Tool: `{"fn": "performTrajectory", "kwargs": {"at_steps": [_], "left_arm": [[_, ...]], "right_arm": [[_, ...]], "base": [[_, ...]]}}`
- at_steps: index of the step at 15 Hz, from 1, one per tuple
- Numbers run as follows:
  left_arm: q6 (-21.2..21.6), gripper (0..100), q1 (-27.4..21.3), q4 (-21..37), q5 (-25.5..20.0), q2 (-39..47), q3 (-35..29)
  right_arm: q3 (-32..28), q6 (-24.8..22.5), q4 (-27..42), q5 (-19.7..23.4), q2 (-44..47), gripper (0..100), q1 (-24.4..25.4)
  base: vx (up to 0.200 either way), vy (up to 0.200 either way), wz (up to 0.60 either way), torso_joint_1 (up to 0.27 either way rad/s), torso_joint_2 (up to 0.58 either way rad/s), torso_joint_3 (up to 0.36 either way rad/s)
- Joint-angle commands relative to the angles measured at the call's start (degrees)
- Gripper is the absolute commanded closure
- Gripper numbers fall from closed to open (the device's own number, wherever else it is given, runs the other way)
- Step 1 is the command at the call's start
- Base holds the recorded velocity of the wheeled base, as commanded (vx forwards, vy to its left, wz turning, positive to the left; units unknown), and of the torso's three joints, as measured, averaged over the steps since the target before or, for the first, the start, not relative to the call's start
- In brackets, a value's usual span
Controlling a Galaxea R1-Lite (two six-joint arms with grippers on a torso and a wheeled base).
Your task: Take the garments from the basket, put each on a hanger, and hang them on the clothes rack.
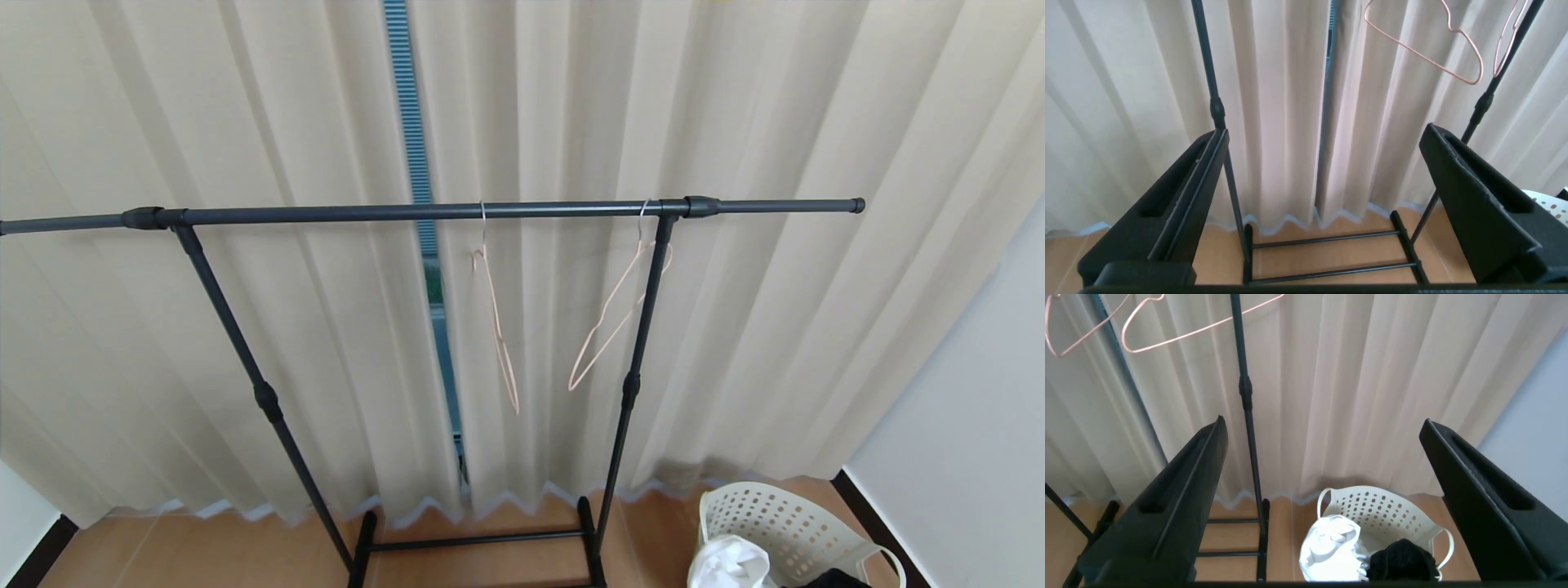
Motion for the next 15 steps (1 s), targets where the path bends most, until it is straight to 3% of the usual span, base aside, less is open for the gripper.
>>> {"fn": "performTrajectory", "kwargs": {"at_steps": [1, 15], "left_arm": [[-0.09, 0, 0.07, -0.02, 0.02, 0.07, 0.0], [0.26, 0, -0.02, -0.02, -0.15, 0.07, 0.0]], "right_arm": [[0.0, -0.1, 0.0, 0.09, 0.07, 0, 0.04], [0.0, -0.8, 0.09, 0.62, 0.07, 0, 0.04]], "base": [[0.0, 0.0, 0.0, 0.0, 0.0, 0.0], [0.0, 0.0, 0.0, -0.007, 0.01, 0.008]]}}
